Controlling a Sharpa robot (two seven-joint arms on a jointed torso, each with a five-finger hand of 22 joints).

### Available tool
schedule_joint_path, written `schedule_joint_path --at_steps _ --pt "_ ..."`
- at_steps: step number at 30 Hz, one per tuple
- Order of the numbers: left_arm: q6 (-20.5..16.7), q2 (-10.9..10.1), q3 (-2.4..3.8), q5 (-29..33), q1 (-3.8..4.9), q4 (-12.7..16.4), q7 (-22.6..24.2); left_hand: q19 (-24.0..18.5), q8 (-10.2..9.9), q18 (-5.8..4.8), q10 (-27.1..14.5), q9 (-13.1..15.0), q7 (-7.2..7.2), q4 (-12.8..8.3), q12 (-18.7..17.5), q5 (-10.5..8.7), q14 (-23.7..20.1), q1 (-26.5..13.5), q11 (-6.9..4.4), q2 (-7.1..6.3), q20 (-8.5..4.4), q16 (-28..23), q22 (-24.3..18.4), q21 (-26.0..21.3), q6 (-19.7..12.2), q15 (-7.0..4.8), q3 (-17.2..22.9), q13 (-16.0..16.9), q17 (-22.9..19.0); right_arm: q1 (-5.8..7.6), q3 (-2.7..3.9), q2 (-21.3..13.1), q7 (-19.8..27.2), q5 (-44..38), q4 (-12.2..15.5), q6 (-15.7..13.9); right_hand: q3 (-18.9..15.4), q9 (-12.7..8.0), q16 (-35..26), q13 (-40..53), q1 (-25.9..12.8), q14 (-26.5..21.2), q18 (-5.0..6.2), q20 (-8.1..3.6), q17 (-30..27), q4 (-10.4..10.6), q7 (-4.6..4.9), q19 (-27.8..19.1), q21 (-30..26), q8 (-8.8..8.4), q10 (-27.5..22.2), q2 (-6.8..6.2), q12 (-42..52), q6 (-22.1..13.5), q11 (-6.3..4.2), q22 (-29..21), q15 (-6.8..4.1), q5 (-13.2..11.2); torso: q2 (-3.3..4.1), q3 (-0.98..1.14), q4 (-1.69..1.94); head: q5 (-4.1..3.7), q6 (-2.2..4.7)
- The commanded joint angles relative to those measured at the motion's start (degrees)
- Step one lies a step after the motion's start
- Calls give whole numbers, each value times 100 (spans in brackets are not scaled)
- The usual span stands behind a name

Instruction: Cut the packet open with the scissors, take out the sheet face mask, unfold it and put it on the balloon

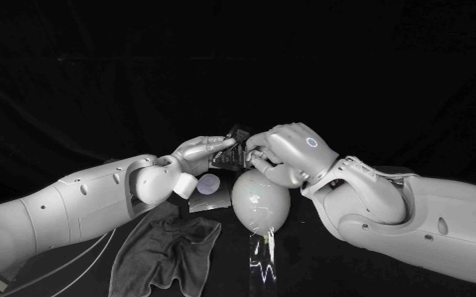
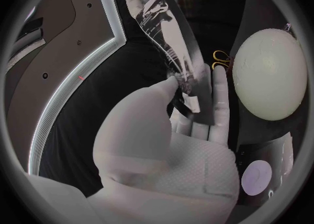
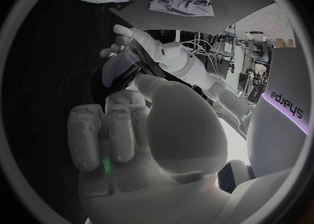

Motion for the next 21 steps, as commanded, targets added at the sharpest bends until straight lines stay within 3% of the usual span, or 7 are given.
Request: schedule_joint_path --at_steps 1,2,3,5,10,21 --pt "171 0 6 108 6 -13 89 27 -67 54 100 -86 36 -409 -39 -3 1 420 4 -85 -117 -86 86 134 154 -10 167 -16 -45 2 5 -5 10 -66 9 23 26 11 25 1505 -67 619 -80 -3 1505 2 27 625 37 23 595 -8 22 56 -31 1509 -15 -6 2 1 4 1 -11" --pt "133 -1 6 102 6 -20 102 37 -75 51 122 -102 36 -489 -36 0 8 494 6 -89 -143 -105 109 170 190 -18 186 -15 -57 2 5 -8 12 -67 13 17 26 11 25 1505 -67 619 -80 -3 1505 2 27 625 37 23 595 -8 22 56 -31 1509 -15 -6 3 0 3 4 -14" --pt "98 -2 5 93 6 -25 111 24 -105 62 148 -140 65 -685 -40 -7 21 713 38 -63 -311 -145 151 230 236 -26 293 -20 -84 2 5 -9 15 -67 15 14 26 11 25 1505 -67 619 -80 -3 1505 2 27 625 37 23 595 -8 22 56 -31 1509 -15 -6 3 0 2 7 -18" --pt "-21 -4 3 70 3 -37 136 -24 -163 30 206 -220 66 -822 -50 -6 117 734 39 -41 -400 -191 259 379 341 -32 321 -32 -125 2 5 -12 23 -68 24 3 26 11 25 1505 -67 619 -80 -3 1505 2 27 625 37 23 595 -8 22 56 -31 1509 -15 -6 2 0 2 14 -24" --pt "-355 -45 -4 33 -19 -38 179 -146 -251 -40 254 -336 57 -929 -86 -7 240 632 29 37 -477 -266 442 624 454 -42 330 -59 -182 2 5 6 57 -50 32 7 26 11 25 1505 -67 619 -80 -3 1505 2 27 625 37 23 595 -8 22 56 -31 1509 -15 -6 -2 0 5 55 -65" --pt "-617 -307 -11 44 -139 101 225 -322 -360 -104 230 -474 64 -1099 -114 -7 495 476 30 182 -580 -418 754 1047 508 -60 430 -54 -249 3 3 150 190 150 -49 150 39 15 25 1505 -66 619 -80 -4 1505 -6 25 625 37 29 595 -12 22 59 -34 1509 -17 -6 -8 -5 19 202 -211"
